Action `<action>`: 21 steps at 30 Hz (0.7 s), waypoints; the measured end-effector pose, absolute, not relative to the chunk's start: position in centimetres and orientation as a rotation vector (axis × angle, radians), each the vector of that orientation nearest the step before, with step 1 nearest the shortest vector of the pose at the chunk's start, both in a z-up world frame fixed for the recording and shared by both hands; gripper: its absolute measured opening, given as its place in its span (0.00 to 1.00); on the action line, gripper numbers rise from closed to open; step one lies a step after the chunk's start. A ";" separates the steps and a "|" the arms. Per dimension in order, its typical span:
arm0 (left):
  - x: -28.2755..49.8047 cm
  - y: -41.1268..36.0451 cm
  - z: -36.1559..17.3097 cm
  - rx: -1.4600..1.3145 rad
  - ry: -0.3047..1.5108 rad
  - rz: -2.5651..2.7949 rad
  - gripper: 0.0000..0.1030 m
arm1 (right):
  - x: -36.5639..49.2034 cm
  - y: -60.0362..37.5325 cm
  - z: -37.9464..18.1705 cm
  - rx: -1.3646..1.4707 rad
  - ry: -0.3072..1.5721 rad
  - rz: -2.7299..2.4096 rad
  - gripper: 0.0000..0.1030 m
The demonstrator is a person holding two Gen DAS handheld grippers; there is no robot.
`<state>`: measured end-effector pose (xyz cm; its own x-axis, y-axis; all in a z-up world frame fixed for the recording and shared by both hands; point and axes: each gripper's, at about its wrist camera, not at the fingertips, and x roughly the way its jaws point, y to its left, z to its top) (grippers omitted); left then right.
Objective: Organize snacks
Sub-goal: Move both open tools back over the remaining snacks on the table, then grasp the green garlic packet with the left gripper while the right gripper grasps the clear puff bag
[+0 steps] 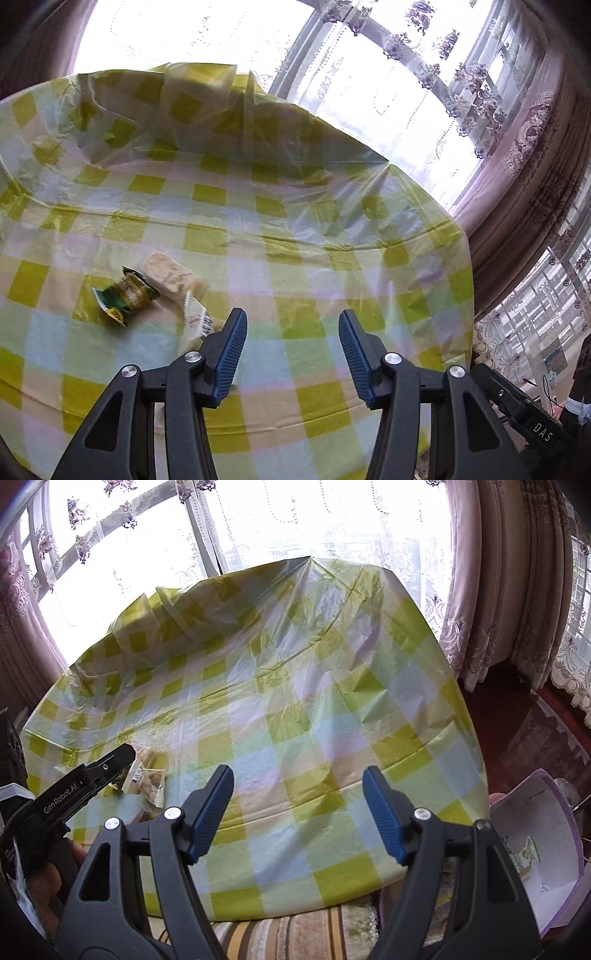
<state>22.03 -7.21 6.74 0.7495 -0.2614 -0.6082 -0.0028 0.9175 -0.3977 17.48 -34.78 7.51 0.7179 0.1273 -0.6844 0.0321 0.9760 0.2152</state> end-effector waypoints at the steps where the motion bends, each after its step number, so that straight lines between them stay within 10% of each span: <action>1: 22.1 -5.9 6.9 -0.384 0.704 -0.118 0.57 | 17.8 -34.1 7.7 0.219 0.766 0.064 0.73; 21: 26.5 2.5 -0.5 -0.108 0.857 -0.063 0.62 | 23.3 -21.5 5.1 0.174 0.806 0.191 0.81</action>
<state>26.51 2.51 -0.52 0.6531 -0.0985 -0.7508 0.0119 0.9927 -0.1199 23.35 -21.52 5.08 0.6770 0.2354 -0.6973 -0.1034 0.9685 0.2265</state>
